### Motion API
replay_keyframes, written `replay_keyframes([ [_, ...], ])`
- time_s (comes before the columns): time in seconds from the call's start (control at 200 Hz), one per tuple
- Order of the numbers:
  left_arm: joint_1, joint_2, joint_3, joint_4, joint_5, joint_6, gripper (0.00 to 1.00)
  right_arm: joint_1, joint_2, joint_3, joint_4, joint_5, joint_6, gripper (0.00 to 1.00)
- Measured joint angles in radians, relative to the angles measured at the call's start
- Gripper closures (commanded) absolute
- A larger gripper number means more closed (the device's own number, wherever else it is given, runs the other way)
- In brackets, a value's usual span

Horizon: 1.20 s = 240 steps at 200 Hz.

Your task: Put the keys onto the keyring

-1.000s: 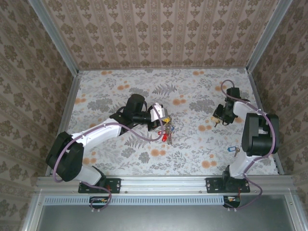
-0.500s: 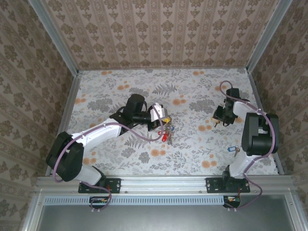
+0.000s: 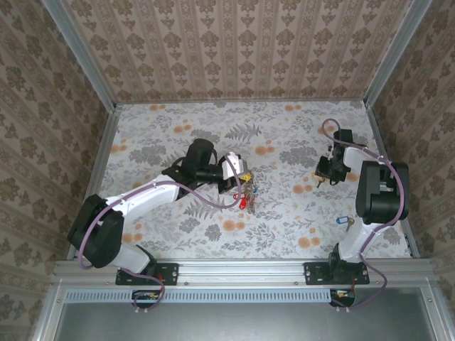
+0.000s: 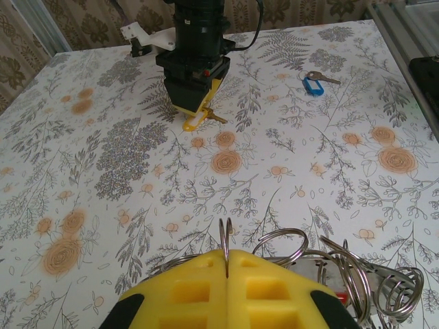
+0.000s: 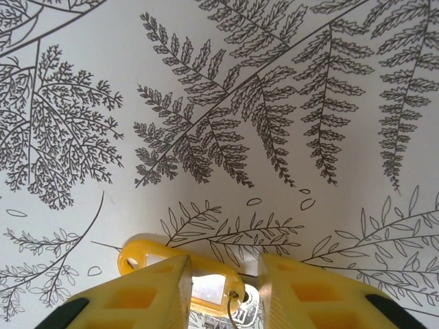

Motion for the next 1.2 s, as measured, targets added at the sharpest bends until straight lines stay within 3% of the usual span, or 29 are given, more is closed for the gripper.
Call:
replay_keyframes([
  [0.14, 0.000, 0.000, 0.000, 0.000, 0.000, 0.000, 1.00, -0.001, 0.000, 0.000, -0.002, -0.020, 0.007, 0.76],
  [0.185, 0.000, 0.000, 0.000, 0.000, 0.001, 0.000, 1.00, -0.001, 0.000, 0.000, -0.003, -0.031, 0.007, 0.82],
  [0.3, 0.000, 0.000, 0.000, 0.000, 0.003, 0.000, 1.00, -0.001, 0.000, 0.000, -0.017, -0.050, 0.015, 0.83],
  [0.6, 0.000, 0.000, 0.000, -0.003, 0.003, 0.000, 1.00, -0.001, -0.004, -0.006, -0.038, -0.064, 0.016, 0.74],
  [0.89, -0.003, 0.000, 0.000, -0.010, 0.003, 0.000, 1.00, -0.001, -0.010, -0.017, -0.045, -0.085, 0.015, 0.79],
  [1.2, -0.014, 0.000, 0.001, -0.015, 0.002, 0.000, 1.00, -0.001, -0.016, -0.025, -0.044, -0.098, 0.015, 0.74],
])
